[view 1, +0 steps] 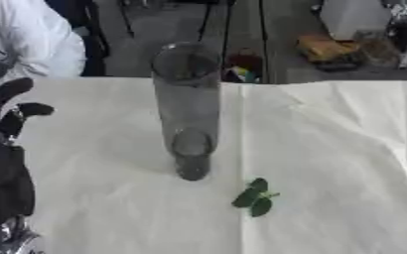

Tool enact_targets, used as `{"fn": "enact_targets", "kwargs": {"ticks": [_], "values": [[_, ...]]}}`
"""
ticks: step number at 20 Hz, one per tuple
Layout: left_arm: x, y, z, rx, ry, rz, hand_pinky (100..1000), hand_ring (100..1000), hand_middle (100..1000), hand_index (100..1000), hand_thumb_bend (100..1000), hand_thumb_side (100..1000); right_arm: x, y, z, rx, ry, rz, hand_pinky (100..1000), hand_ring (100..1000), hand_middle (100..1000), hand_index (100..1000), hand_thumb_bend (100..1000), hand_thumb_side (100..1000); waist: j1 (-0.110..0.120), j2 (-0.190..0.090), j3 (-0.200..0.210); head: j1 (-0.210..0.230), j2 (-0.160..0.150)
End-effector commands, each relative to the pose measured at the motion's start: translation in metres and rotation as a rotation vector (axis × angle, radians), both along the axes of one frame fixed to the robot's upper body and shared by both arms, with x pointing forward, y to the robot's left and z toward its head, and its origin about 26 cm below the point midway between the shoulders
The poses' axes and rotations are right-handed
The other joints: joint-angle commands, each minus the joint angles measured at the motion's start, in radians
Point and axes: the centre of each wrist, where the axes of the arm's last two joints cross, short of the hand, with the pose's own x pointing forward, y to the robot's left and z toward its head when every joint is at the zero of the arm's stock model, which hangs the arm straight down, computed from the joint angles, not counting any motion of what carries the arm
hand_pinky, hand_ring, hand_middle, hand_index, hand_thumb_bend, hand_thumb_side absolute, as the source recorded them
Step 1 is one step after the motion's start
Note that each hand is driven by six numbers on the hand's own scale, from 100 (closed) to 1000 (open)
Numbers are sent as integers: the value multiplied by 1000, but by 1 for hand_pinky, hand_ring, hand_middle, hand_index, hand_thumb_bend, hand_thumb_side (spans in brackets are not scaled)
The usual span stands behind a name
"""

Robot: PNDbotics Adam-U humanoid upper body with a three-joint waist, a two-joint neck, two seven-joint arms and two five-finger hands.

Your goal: Arrange flowers into the vase.

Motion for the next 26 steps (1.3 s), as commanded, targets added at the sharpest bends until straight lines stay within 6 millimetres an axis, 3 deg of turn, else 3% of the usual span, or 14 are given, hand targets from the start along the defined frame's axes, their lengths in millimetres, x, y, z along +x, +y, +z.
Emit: {"fn": "enact_targets", "kwargs": {"ticks": [1, 9, 18, 23, 26], "values": [[-3, 3, 6, 12, -25, 1, 537, 693, 706, 911, 380, 1000, -12, -2, 29, 32, -64, 3, 100, 100, 100, 100, 100, 674, -4, -26, 2, 2, 3], [-3, 2, 6, 19, -24, -8, 537, 693, 706, 911, 378, 1000, -13, 17, 52, 270, -39, 139, 100, 100, 100, 100, 100, 685, -11, -26, 10, 5, 5], [-3, 1, 5, 22, -22, -14, 536, 693, 706, 911, 381, 1000, -14, 29, 60, 311, -51, 180, 100, 100, 100, 100, 102, 680, -14, -28, 16, -1, 4], [-3, -1, 6, 26, -23, -31, 536, 693, 706, 911, 382, 1000, -11, 69, 80, 425, -83, 321, 100, 100, 100, 100, 112, 667, -24, -32, 46, -17, 0], [-3, -1, 6, 30, -21, -33, 536, 693, 705, 911, 384, 1000, -8, 82, 85, 473, -83, 383, 100, 100, 100, 100, 119, 665, -29, -34, 54, -19, -1]]}}
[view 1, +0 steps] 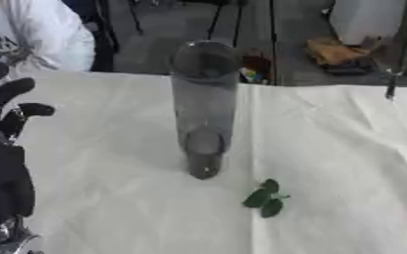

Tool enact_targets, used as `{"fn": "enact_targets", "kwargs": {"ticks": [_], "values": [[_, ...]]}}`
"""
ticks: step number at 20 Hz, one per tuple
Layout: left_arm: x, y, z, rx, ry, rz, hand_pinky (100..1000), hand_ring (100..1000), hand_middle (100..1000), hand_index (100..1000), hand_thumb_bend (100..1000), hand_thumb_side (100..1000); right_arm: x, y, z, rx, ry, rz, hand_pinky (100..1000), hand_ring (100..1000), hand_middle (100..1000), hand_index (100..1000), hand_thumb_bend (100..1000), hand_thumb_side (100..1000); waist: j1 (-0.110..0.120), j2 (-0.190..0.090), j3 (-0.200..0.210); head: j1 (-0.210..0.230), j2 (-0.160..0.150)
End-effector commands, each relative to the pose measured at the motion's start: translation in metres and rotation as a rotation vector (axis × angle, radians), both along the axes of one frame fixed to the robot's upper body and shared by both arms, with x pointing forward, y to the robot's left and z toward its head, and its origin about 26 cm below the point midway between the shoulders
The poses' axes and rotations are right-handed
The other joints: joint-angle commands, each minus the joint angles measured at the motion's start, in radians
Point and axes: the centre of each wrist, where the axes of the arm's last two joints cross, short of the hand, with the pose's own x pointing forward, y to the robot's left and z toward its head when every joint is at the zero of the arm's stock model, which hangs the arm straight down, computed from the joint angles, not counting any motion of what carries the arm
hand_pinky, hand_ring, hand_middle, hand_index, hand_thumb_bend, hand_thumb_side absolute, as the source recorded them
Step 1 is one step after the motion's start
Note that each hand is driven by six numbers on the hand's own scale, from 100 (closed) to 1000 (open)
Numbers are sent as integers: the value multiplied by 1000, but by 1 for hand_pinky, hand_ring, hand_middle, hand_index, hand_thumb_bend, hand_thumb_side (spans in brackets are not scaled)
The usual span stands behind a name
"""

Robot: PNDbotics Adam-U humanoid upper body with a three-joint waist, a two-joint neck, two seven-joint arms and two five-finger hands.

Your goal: Arrange flowers into the vase.

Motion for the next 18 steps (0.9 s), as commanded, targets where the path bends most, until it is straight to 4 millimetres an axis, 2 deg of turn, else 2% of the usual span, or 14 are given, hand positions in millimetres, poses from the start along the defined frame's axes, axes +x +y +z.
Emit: {"fn": "enact_targets", "kwargs": {"ticks": [1, 11, 18], "values": [[-3, 2, 6, 16, -27, -7, 536, 693, 705, 912, 384, 1000, -6, 10, 16, 54, -37, 56, 100, 100, 100, 100, 123, 663, -2, -29, 5, -4, 0], [-3, 0, 7, 26, -30, -25, 536, 692, 703, 911, 385, 1000, -8, 36, 32, 202, -28, 200, 100, 100, 100, 100, 144, 658, -15, -35, 49, -31, -9], [-3, -1, 8, 37, -32, -34, 536, 690, 703, 912, 384, 1000, -10, 45, 42, 245, -44, 244, 100, 100, 100, 100, 152, 654, -27, -35, 72, -45, -22]]}}
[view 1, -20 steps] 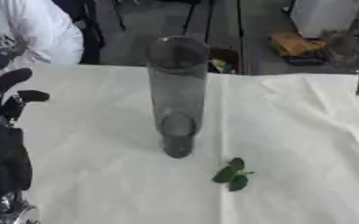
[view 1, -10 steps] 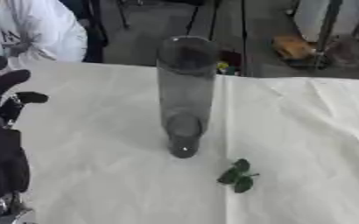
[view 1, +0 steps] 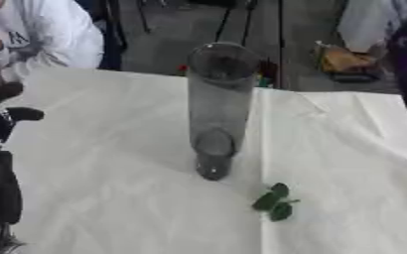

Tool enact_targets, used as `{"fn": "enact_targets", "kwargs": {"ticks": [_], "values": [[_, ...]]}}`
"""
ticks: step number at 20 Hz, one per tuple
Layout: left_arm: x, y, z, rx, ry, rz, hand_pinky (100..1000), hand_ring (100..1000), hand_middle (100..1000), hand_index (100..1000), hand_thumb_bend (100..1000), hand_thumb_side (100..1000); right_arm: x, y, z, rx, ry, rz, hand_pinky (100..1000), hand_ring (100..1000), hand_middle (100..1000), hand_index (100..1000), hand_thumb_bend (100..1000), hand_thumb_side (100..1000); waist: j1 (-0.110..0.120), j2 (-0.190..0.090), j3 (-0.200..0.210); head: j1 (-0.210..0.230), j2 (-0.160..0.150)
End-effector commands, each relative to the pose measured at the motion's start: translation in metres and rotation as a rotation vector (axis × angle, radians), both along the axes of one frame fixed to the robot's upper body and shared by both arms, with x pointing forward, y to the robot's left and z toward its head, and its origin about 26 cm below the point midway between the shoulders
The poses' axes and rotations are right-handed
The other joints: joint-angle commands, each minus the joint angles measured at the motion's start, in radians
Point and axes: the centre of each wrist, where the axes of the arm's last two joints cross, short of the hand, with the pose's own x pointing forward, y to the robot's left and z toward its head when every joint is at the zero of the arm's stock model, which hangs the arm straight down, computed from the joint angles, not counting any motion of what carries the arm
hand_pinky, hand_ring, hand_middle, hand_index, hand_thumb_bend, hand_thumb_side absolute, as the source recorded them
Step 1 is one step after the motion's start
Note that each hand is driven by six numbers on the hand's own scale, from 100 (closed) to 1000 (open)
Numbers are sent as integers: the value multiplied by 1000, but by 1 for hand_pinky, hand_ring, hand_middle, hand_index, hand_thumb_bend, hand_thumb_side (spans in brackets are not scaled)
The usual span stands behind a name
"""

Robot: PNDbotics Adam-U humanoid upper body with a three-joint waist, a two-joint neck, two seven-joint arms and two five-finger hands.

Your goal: Arrange flowers into the vase.

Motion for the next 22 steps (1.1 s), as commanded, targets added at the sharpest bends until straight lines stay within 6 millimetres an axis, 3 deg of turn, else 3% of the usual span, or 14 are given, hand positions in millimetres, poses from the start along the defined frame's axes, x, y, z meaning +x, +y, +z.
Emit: {"fn": "enact_targets", "kwargs": {"ticks": [1, 9, 22], "values": [[-3, 1, 8, 16, -33, -9, 536, 689, 703, 912, 384, 1000, -8, 2, 17, 31, -34, 22, 100, 100, 100, 100, 153, 655, 1, -25, 6, -8, -16], [-3, 1, 8, 30, -34, -12, 536, 685, 702, 912, 383, 1000, -13, 11, 31, 65, -57, 57, 100, 100, 100, 100, 154, 647, -14, -26, 20, -20, -32], [-3, 1, 7, 47, -28, -18, 537, 685, 701, 912, 390, 1000, -18, 23, 46, 142, -17, 97, 100, 100, 100, 100, 170, 654, -33, -40, 16, -23, -31]]}}
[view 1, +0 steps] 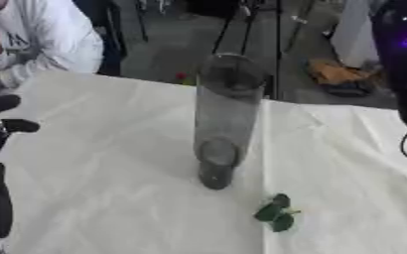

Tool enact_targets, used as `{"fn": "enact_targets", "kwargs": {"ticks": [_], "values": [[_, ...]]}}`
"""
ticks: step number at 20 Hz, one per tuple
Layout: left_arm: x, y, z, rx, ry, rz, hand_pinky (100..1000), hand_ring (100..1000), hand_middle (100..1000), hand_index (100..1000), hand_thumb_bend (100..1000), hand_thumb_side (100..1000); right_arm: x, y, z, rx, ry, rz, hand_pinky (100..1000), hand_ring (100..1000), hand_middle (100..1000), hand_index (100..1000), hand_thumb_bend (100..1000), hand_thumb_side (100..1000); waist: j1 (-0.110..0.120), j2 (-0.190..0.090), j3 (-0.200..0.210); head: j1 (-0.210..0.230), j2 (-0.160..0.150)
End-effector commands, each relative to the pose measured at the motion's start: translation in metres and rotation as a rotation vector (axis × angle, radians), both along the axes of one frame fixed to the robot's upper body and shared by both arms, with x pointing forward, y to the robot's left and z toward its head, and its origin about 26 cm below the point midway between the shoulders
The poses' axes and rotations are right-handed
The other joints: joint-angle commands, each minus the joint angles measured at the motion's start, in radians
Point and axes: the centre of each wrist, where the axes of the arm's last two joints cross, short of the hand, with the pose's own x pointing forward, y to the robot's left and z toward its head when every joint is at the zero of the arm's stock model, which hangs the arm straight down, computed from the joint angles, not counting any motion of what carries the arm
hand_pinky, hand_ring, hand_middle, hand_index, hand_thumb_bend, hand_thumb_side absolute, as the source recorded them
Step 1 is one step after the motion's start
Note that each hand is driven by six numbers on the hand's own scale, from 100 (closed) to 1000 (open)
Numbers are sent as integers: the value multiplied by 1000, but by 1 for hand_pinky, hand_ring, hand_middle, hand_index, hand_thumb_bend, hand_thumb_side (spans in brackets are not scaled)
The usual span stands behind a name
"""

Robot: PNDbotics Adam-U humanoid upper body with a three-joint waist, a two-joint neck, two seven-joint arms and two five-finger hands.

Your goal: Arrange flowers into the vase.

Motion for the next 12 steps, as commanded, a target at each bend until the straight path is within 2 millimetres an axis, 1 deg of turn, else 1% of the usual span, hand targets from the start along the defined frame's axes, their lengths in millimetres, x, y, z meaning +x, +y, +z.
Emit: {"fn": "enact_targets", "kwargs": {"ticks": [1, 9, 10, 11, 12], "values": [[-3, 0, 7, 14, -32, -14, 537, 685, 701, 912, 390, 1000, -11, 3, 16, 26, -26, 26, 100, 100, 100, 100, 170, 653, 5, -28, 4, -8, -15], [-3, -1, 9, 15, -39, -24, 537, 684, 701, 912, 389, 1000, -15, 15, 16, 36, -15, 82, 100, 100, 100, 100, 172, 659, -3, -23, 26, -20, -26], [-3, -2, 9, 15, -38, -25, 537, 685, 702, 913, 389, 1000, -15, 17, 17, 38, -12, 88, 100, 100, 100, 100, 187, 645, -4, -22, 28, -21, -27], [-3, -2, 9, 16, -38, -25, 537, 684, 701, 912, 390, 1000, -15, 17, 17, 41, -12, 95, 100, 100, 100, 100, 174, 659, -5, -22, 29, -22, -27], [-3, -2, 9, 16, -39, -25, 537, 684, 701, 912, 390, 1000, -16, 18, 18, 43, -12, 102, 100, 100, 100, 100, 197, 622, -7, -22, 30, -22, -27]]}}
